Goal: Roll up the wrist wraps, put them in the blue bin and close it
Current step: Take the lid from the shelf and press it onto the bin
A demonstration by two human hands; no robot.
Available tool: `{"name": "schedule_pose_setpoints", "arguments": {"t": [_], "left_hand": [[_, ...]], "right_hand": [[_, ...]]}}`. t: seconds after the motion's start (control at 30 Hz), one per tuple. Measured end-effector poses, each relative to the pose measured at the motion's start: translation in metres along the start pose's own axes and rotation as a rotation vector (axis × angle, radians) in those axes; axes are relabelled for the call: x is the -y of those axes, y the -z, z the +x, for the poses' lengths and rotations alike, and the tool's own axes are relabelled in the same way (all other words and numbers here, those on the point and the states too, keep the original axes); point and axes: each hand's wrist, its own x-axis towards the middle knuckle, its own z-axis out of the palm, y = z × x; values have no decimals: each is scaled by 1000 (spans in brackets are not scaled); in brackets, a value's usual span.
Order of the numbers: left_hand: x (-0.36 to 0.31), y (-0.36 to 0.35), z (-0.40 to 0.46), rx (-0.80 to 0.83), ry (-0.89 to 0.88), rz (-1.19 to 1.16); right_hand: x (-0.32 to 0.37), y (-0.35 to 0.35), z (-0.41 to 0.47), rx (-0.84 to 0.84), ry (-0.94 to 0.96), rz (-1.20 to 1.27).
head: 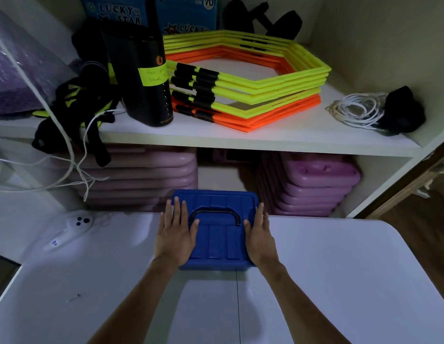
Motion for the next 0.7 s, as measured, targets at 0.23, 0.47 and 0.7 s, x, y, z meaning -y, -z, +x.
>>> {"name": "schedule_pose_setpoints", "arguments": {"t": [0.23, 0.47, 0.7], "left_hand": [[-1, 2, -2, 7, 16, -34], [0, 3, -4, 29, 13, -31], [-4, 19, -25, -103, 44, -165]], "right_hand": [[-8, -8, 7, -53, 199, -542], [10, -16, 22, 58, 238, -664], [23, 10, 4, 122, 204, -427]]}}
